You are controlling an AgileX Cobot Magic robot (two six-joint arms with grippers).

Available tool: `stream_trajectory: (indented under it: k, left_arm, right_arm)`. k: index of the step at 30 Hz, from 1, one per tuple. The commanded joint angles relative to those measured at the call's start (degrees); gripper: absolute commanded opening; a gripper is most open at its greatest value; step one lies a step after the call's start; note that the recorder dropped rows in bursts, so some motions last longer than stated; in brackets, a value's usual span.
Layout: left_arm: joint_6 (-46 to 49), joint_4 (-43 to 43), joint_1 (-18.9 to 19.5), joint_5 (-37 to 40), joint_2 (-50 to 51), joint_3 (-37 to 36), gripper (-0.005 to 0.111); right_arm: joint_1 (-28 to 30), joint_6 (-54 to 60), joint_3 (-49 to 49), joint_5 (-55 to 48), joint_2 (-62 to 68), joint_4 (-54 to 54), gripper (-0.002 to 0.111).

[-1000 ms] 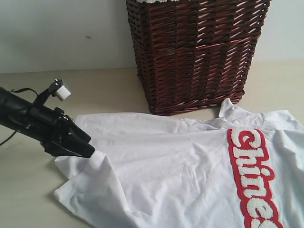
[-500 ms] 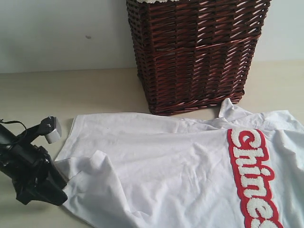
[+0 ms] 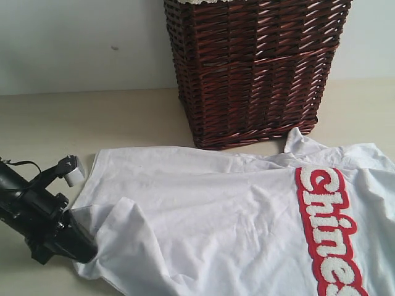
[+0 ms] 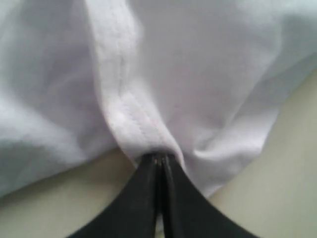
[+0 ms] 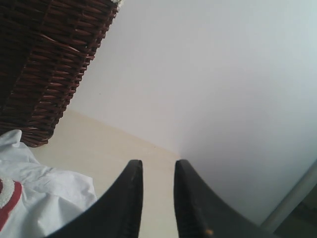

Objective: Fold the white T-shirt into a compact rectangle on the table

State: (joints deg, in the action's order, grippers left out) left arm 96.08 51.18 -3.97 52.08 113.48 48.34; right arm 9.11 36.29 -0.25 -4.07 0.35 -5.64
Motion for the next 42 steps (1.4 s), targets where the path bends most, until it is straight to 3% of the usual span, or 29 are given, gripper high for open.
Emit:
stream_trajectory:
  k: [1, 5, 9, 15, 22, 25, 30, 37, 38, 40, 42]
  left_arm:
    - [-4.40, -7.80, 0.18, 3.81, -1.90, -0.34, 0.000]
    - [-7.96, -17.72, 0.18, 10.33, -16.82, -0.34, 0.000]
    - [-8.08, -20.00, 0.18, 17.88, -31.11, -0.34, 0.000]
    - [-14.81, -29.19, 0.18, 17.88, -44.22, -7.85, 0.000]
    - [-15.52, -29.94, 0.18, 17.88, -52.93, -16.16, 0.000]
    - [-15.52, -29.69, 0.18, 17.88, -56.23, -18.71, 0.008]
    - [-15.39, -29.42, 0.18, 17.88, -58.58, -21.54, 0.042]
    - [-15.27, -21.31, 0.18, 17.88, -58.76, -21.54, 0.046]
    - [-14.80, -19.46, 0.18, 15.24, -58.76, -21.54, 0.046]
    - [-11.36, -14.05, 0.04, 1.22, -57.86, -21.63, 0.043]
    - [-4.92, -6.07, 0.04, -9.79, -54.99, -21.63, 0.031]
  right_arm:
    - [0.22, -0.56, 0.25, -0.12, -0.35, 0.20, 0.024]
    - [0.22, -0.56, 0.25, -0.12, -0.35, 0.20, 0.024]
    - [0.22, -0.56, 0.25, -0.12, -0.35, 0.06, 0.024]
    - [0.22, -0.56, 0.25, -0.12, -0.35, 0.06, 0.024]
    - [0.22, -0.56, 0.25, -0.12, -0.35, 0.06, 0.024]
    - [0.22, -0.56, 0.25, -0.12, -0.35, 0.06, 0.024]
    - [0.22, -0.56, 0.25, -0.12, -0.35, 0.06, 0.024]
    - [0.22, -0.56, 0.25, -0.12, -0.35, -0.05, 0.024]
    - [0.22, -0.56, 0.25, -0.12, -0.35, -0.05, 0.024]
    - [0.22, -0.56, 0.25, -0.12, -0.35, -0.05, 0.024]
    - [0.22, -0.56, 0.25, -0.12, -0.35, -0.05, 0.024]
